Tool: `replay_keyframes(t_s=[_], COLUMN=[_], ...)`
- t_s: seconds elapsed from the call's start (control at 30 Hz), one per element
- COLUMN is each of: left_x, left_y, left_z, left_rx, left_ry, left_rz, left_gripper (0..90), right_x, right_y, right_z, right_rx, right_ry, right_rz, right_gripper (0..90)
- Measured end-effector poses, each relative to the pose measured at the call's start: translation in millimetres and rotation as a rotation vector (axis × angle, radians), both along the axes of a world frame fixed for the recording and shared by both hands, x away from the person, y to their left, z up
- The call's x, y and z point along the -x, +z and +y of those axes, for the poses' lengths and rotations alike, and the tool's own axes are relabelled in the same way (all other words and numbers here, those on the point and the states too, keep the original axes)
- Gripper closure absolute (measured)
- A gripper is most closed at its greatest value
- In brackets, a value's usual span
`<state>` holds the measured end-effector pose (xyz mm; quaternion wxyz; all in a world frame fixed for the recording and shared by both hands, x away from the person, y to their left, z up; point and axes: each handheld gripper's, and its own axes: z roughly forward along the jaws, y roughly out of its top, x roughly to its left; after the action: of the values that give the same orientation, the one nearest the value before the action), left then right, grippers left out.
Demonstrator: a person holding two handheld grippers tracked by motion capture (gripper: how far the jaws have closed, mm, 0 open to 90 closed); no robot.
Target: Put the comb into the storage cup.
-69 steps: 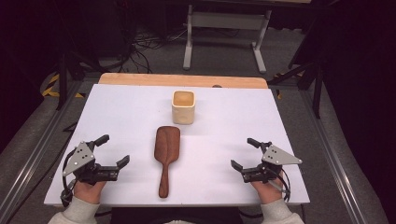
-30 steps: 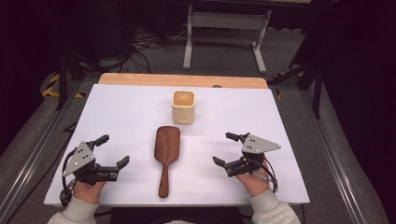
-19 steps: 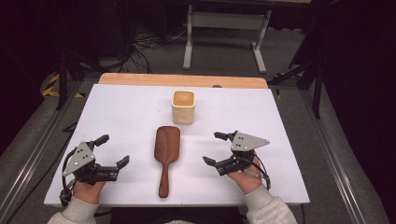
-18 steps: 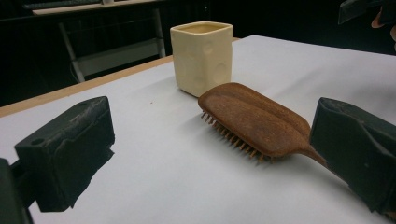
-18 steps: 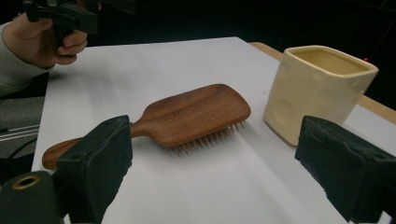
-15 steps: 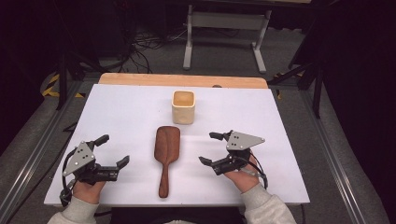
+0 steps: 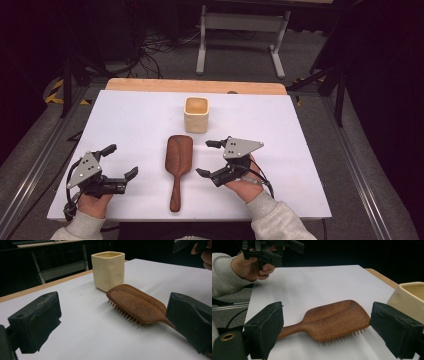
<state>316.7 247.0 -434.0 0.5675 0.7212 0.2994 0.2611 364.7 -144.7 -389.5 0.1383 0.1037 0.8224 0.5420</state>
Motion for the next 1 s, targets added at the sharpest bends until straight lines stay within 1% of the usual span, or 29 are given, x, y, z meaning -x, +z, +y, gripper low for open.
replay_keyframes(t_s=[0.23,0.3,0.33,0.4,0.43,0.47,0.57,0.67,0.7,0.73,0.77,0.8,0.83,0.87,0.9,0.93,0.97,1.0], left_x=[-0.3,-0.1,-0.1,-0.1,0.1,0.2,-1.0,-0.3,-0.1,-0.2,-0.4,-0.6,-0.6,-0.6,-0.4,-0.2,-0.3,-0.3], left_y=[-0.4,-0.4,-0.4,-0.4,-0.4,-0.5,-1.0,-0.4,-0.2,-0.2,-0.4,-0.4,-0.4,-0.5,-0.5,-0.4,-0.4,-0.4], left_z=[-0.3,-0.3,-0.3,-0.1,0.1,0.4,1.2,1.3,1.4,1.4,1.4,1.5,1.4,1.4,1.4,1.5,1.6,1.7], left_rx=[0.0,-0.001,-0.001,-0.001,-0.001,-0.003,0.0,0.0,-0.002,0.0,0.001,-0.002,-0.002,-0.002,0.0,0.0,0.0,0.001], left_ry=[0.003,0.004,0.004,0.003,0.003,0.004,0.0,0.002,0.002,0.003,0.002,0.001,0.001,0.0,0.002,0.004,0.004,0.005], left_rz=[0.002,0.002,0.002,0.002,0.002,0.002,0.003,0.004,0.004,0.002,0.002,0.002,0.002,0.002,0.002,0.003,0.003,0.003], left_gripper=[1.0,1.0,1.0,1.0,1.0,1.0,1.0,1.0,1.0,1.0,1.0,1.0,1.0,1.0,1.1,1.1,1.1,1.1], right_x=[-1.6,-2.1,-2.1,-2.1,-1.4,-1.4,-0.1,2.3,2.6,2.5,2.5,2.5,2.4,2.0,1.1,0.0,0.0,-0.1], right_y=[1.1,2.0,2.0,2.1,1.4,1.4,0.8,0.6,0.5,0.8,1.3,1.3,1.4,1.4,1.3,0.7,0.7,0.3], right_z=[14.3,22.3,22.3,27.7,31.1,31.1,37.4,42.5,44.8,47.1,51.3,51.3,53.7,56.2,58.8,64.4,64.4,67.4], right_rx=[0.008,0.011,0.011,0.016,0.023,0.023,0.044,0.054,0.061,0.074,0.092,0.092,0.101,0.11,0.117,0.13,0.13,0.143], right_ry=[0.032,0.051,0.051,0.068,0.083,0.083,0.122,0.125,0.127,0.134,0.153,0.153,0.162,0.169,0.175,0.185,0.185,0.188], right_rz=[0.005,0.004,0.004,0.013,0.02,0.02,0.034,0.021,0.022,0.031,0.049,0.049,0.056,0.07,0.088,0.119,0.119,0.122], right_gripper=[12.2,12.5,12.5,14.0,16.9,16.9,27.7,41.9,49.0,59.5,79.4,79.4,86.4,89.8,89.9,90.0,90.0,90.0])
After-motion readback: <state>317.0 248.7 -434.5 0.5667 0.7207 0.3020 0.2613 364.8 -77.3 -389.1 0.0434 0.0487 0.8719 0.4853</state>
